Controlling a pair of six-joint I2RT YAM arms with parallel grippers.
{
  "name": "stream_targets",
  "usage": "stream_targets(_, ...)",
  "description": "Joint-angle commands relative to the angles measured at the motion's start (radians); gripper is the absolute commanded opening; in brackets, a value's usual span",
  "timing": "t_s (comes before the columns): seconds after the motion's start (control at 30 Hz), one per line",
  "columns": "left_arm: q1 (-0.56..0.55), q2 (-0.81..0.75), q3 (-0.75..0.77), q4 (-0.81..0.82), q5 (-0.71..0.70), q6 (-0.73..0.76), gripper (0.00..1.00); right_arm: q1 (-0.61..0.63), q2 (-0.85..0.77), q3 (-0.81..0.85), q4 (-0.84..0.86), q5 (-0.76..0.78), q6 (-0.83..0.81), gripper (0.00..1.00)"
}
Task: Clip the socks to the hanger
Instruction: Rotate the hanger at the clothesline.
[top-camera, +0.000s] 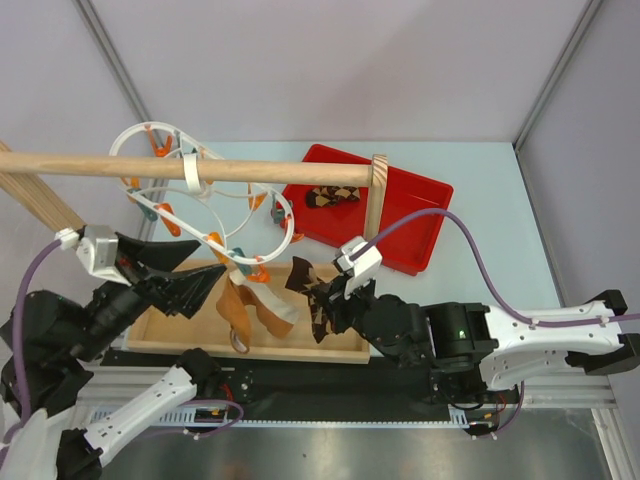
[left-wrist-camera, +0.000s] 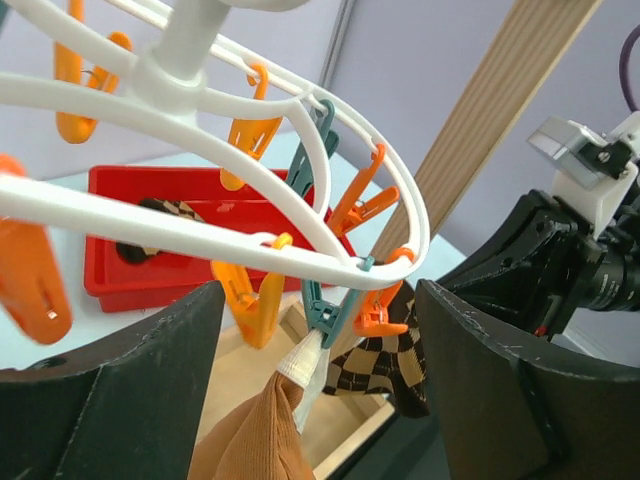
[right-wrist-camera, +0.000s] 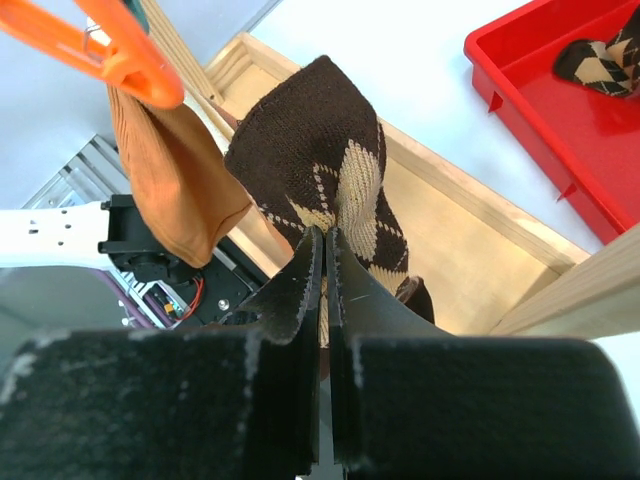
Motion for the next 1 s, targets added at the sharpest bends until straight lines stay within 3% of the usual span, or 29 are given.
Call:
stream_targets(0.0,0.001,0.04,0.06,-0.038,0.065,0.06,0.81,0.002,-0.04,-0.011,0.027,0.01,0.022,0.0)
stream_targets(0.33,0.001,-0.01,0.052,-0.085,-0.007,0.028,0.79,0.057,-0.008,0.017,0.048,-0.038,-0.023,0.0)
stream_targets(0.63,0.001,-0.116,0.089,-0.145,-0.135,-0.104,0.8,0.276,0.132,0.116,0.122,-0.046,-0.219,0.0)
stream_targets(0.77,0.001,-0.148,0.066,-0.151,-0.194,-0.157,0.78,0.252,0.184,0.142,0.179,-0.144,-0.231,0.0)
stream_targets(0.97,0.001,-0.066,0.096,-0.223,-0.194,-0.171,0.76,0.132,0.29,0.245,0.164,-0.249,-0.179,0.0)
